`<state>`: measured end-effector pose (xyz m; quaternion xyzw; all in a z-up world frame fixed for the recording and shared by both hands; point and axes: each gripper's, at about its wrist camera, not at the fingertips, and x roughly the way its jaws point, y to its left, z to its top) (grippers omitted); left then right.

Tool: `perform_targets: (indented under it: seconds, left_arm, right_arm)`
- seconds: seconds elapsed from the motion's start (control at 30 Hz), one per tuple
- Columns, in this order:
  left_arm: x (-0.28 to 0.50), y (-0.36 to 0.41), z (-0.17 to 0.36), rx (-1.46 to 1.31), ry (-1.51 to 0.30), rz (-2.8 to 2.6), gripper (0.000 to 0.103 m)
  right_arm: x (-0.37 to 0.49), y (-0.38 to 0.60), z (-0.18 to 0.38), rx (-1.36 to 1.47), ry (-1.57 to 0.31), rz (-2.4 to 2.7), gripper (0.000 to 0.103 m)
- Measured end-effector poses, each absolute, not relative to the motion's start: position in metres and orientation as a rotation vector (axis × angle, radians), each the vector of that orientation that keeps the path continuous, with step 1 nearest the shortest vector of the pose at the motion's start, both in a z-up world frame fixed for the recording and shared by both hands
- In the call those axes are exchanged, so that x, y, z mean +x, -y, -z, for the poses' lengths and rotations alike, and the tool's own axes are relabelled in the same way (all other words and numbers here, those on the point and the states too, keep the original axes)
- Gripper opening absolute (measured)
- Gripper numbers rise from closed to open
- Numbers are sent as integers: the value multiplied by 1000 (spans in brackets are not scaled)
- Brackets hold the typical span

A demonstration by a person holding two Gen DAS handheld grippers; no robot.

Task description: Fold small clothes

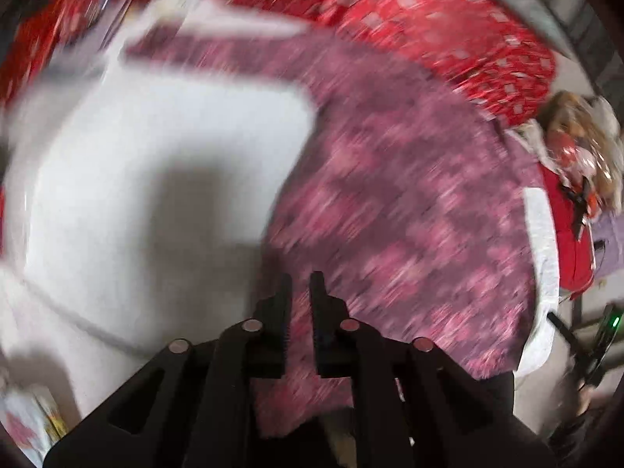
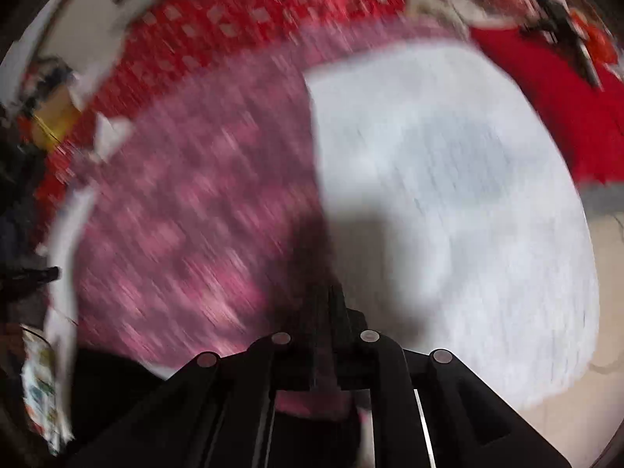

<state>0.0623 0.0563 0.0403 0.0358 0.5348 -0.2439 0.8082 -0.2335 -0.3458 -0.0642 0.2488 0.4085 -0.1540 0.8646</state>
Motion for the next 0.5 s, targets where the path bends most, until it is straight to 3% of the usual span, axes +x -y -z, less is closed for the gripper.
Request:
perform_targets:
  seconds: [0.03, 0.07, 0.1, 0.27, 0.37, 0.47, 0.5]
  left_arm:
    - [64, -39, -46, 105, -1107, 532, 27]
    - [69, -19, -46, 134, -1084, 525, 49]
    - [73, -5, -40, 157, -1072, 510, 60]
    - [88, 47, 29, 313, -1185, 416, 59]
    - [88, 54, 31, 343, -1169, 437, 59]
    - [95, 57, 15, 341, -1140, 489, 59]
    - [98, 57, 11, 331, -1130, 499, 60]
  right_arm:
    - [-223, 346, 53, 503, -825, 311, 17]
    - [-210, 346, 46, 485, -808, 300, 20]
    - [-199, 345, 44, 471, -804, 291, 23]
    - [-137, 343, 94, 381, -1020, 285, 20]
    - [-142, 367, 73, 475, -934, 222, 17]
    - [-159, 442, 44, 633, -766, 311, 30]
    - [-166, 481, 40, 707, -716, 383, 39]
